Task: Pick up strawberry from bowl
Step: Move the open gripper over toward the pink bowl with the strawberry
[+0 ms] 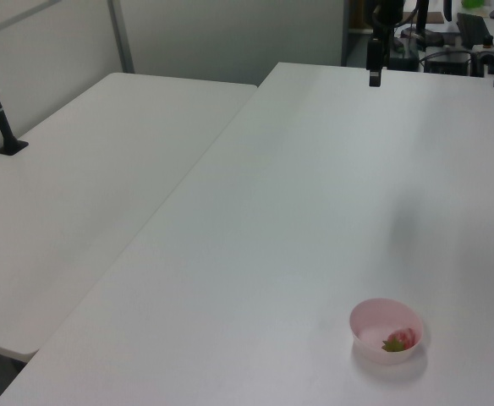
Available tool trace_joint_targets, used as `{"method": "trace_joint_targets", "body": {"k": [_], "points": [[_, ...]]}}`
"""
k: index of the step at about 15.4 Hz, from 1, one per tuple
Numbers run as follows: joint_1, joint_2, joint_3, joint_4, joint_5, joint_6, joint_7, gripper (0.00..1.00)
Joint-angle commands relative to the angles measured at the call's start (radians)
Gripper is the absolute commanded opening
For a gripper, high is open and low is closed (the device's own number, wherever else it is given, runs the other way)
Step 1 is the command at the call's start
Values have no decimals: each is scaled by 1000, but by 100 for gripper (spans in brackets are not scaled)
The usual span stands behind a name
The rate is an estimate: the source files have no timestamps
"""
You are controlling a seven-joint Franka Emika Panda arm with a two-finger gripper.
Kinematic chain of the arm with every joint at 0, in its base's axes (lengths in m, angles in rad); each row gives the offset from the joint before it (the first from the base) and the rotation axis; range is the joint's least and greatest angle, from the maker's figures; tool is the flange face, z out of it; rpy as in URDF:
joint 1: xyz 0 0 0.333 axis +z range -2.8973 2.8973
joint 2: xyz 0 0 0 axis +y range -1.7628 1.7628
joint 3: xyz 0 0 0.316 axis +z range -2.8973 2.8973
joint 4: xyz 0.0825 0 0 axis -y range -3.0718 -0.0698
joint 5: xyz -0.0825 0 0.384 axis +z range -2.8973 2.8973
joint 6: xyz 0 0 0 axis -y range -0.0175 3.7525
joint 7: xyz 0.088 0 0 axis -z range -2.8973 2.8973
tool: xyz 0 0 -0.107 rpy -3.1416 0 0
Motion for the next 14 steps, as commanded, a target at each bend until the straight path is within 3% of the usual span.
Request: {"method": "trace_joint_targets", "body": {"k": [1, 10, 12, 14], "points": [[21, -6, -22, -18, 18, 15, -11, 100], [23, -8, -22, -18, 18, 12, -11, 100], [52, -8, -22, -15, 18, 10, -28, 100], [133, -5, -22, -17, 25, -8, -72, 100]]}}
